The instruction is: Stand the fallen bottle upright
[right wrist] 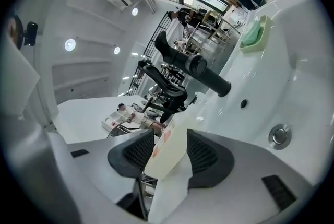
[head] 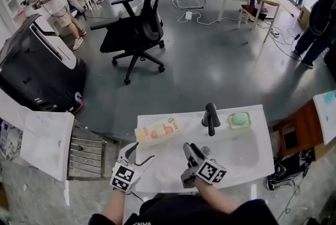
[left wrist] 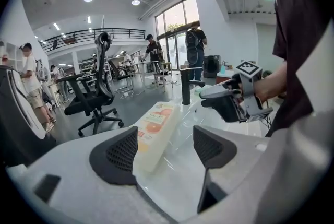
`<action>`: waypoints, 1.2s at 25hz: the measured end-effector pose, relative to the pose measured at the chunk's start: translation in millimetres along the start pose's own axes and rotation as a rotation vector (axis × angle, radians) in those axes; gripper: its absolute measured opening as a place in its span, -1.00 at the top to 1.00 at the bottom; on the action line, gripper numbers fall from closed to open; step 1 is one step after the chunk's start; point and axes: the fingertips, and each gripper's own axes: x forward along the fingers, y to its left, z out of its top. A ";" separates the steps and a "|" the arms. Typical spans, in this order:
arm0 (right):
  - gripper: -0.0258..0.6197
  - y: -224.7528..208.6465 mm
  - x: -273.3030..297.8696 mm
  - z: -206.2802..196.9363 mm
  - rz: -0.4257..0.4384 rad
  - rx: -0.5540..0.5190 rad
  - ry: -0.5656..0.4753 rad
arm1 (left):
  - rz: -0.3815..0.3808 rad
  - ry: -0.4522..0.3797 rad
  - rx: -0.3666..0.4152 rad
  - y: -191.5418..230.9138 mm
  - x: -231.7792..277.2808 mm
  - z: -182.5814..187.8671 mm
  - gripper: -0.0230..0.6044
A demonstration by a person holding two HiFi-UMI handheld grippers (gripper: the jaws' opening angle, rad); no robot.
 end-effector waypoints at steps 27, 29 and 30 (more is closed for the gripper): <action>0.17 -50.5 108.8 42.1 -0.263 0.097 -0.133 | -0.330 0.217 0.306 47.0 81.0 -42.7 -0.41; 0.17 -52.1 110.8 45.7 -0.266 0.084 -0.132 | -0.334 0.219 0.334 44.7 83.2 -41.8 -0.41; 0.17 -53.1 111.8 47.4 -0.265 0.083 -0.131 | -0.335 0.222 0.346 43.7 84.7 -41.5 -0.41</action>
